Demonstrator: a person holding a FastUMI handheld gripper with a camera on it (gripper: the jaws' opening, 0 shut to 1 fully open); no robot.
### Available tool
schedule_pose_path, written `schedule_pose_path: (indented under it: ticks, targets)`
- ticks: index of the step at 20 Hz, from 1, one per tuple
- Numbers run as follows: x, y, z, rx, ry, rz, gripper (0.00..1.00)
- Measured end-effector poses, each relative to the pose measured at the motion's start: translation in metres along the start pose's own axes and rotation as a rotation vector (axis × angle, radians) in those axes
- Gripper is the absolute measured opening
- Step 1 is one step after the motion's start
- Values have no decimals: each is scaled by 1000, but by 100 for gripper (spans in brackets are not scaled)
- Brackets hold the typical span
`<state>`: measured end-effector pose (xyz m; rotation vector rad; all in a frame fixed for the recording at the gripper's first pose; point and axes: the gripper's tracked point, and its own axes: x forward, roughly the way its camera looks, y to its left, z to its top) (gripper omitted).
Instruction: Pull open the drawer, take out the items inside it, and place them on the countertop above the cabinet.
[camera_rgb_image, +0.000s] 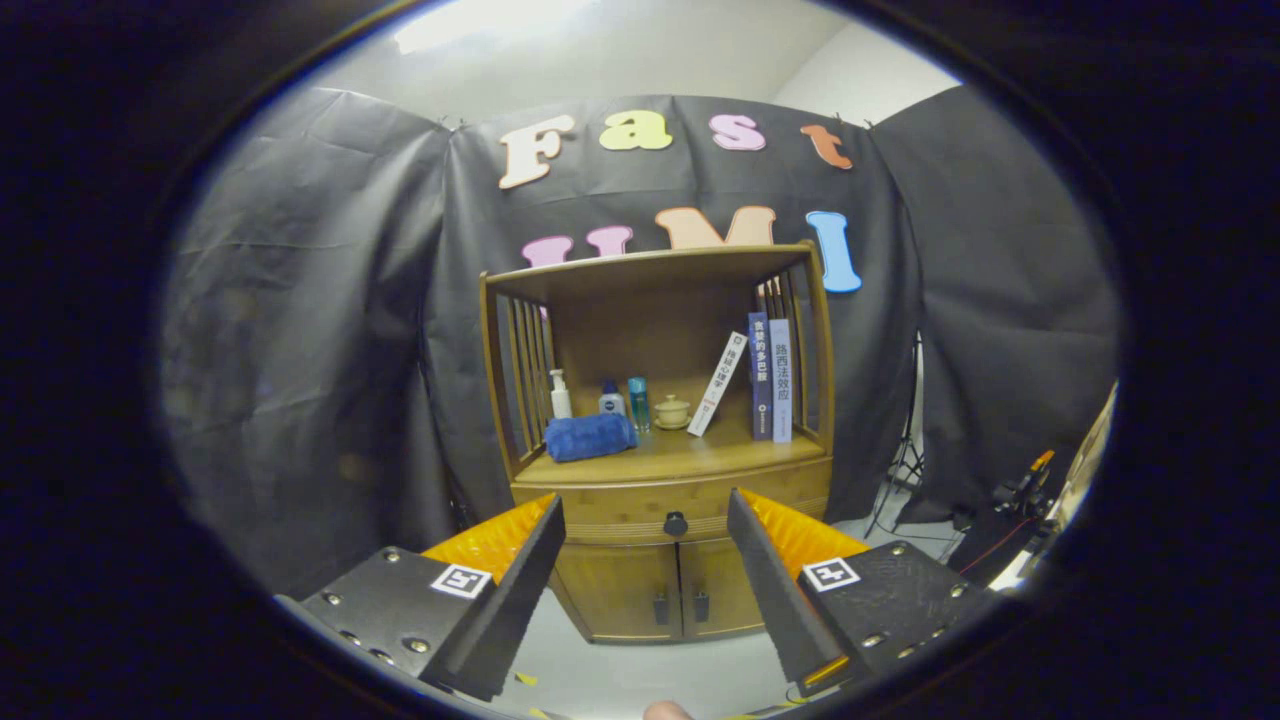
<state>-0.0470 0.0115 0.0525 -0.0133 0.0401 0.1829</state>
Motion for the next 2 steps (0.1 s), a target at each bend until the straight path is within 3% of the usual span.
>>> schedule_pose_path:
  ticks: [2]
  targets:
    - [2,-2,-5,1,9,0,97]
